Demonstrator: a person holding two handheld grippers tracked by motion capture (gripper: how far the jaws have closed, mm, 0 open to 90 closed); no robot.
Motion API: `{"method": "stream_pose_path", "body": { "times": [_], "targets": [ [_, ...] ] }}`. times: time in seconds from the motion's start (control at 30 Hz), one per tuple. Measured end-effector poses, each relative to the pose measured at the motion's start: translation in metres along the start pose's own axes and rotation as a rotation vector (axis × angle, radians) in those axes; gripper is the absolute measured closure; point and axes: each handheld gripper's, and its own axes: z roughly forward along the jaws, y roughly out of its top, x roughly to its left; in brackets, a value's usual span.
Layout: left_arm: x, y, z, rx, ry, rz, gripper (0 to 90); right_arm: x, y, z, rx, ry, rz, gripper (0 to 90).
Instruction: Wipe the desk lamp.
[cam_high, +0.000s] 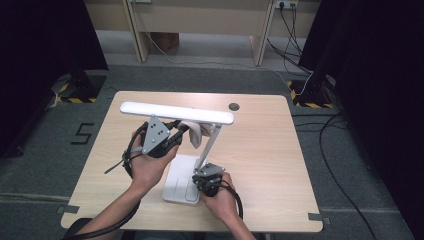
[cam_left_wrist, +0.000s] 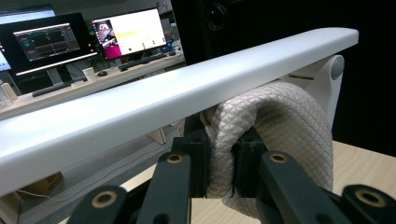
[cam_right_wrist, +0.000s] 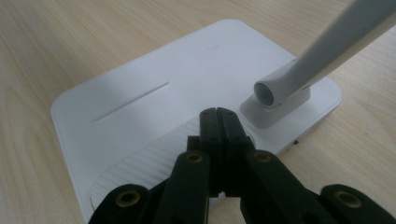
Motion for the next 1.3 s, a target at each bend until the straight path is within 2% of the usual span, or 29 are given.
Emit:
{"method": "stream_pose_path", "body": {
  "times": [0.43,0.63,0.9,1.3],
  "targets": [
    [-0.013,0.002,0.013,0.000,-0.023,0.016,78.2,0.001,-0.001,0.000,-0.007,0.000,0.012,90.0],
    [-0.020,0.003,0.017,-0.005,-0.035,0.024,78.1,0.001,-0.002,0.000,-0.011,-0.001,0.002,90.0],
    [-0.028,0.005,0.024,-0.002,-0.049,0.057,77.8,0.001,-0.002,0.000,-0.020,0.000,0.010,90.0],
    [-0.033,0.000,0.029,0.006,-0.055,0.086,77.6,0.000,-0.003,0.000,-0.023,0.000,0.008,90.0]
  ]
}}
